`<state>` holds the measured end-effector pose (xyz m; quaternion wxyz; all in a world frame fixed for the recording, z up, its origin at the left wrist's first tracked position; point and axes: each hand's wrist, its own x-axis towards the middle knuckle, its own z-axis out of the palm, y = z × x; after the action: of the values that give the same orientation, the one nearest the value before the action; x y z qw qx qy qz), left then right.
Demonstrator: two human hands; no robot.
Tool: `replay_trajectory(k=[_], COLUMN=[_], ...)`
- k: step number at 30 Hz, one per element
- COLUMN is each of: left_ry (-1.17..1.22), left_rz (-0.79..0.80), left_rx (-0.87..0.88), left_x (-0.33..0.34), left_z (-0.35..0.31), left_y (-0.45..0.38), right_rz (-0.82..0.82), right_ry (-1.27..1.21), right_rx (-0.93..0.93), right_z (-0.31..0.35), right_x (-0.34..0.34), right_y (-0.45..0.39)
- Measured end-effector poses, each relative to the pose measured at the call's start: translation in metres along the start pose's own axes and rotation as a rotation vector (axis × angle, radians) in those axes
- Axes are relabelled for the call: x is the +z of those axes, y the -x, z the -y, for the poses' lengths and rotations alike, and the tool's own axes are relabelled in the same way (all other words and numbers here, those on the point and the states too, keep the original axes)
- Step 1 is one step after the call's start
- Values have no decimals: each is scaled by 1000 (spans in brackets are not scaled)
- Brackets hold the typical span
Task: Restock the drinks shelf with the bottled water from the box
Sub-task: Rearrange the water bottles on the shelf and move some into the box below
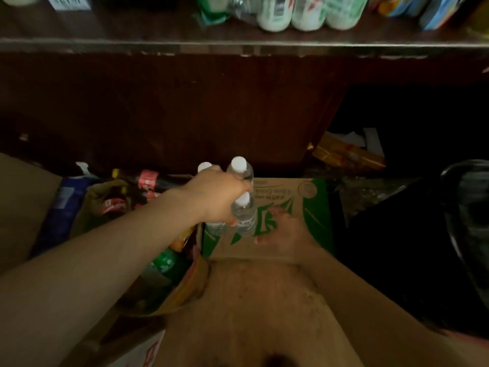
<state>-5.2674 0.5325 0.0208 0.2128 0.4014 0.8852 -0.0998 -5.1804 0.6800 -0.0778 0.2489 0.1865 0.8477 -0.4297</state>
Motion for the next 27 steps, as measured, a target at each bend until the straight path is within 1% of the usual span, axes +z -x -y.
replay_trajectory(k=[5, 7, 9, 12, 15, 19, 20, 22, 23, 24, 25, 27], left_ry=[-87, -151, -194, -223, -220, -194, -176, -136, -133, -139, -142, -131], left_rz=[-21, -39, -45, -20, 5, 17, 13, 7, -1, -13, -20, -29], left_rx=[56, 93, 121, 137, 153, 196, 195, 190, 195, 203, 212, 227], left_x=[19, 25, 29, 30, 23, 6, -4, -27, -39, -53, -68, -100], left_z=[3, 5, 6, 5, 1, -11, -13, -17, -20, -24, -27, -32], left_y=[-24, -32, -39, -44, -40, -24, -18, -3, 6, 15, 24, 43], right_rz=[-69, -88, -91, -70, -107, -2, -9, -107, -141, -151, -139, -104], right_ry=[-52, -46, -104, -110, -59, 60, 69, 32, -9, 6, 64, 409], right_rx=[14, -21, -40, -105, -95, -3, -15, -84, -110, -129, -137, -145], right_z=[-16, -17, -20, -26, -29, -17, -15, -9, -5, 3, 13, 43], right_x=[39, 51, 59, 66, 62, 49, 42, 21, 8, -4, -17, -38], right_y=[-37, -53, -65, -75, -70, -53, -46, -20, -2, 17, 33, 60])
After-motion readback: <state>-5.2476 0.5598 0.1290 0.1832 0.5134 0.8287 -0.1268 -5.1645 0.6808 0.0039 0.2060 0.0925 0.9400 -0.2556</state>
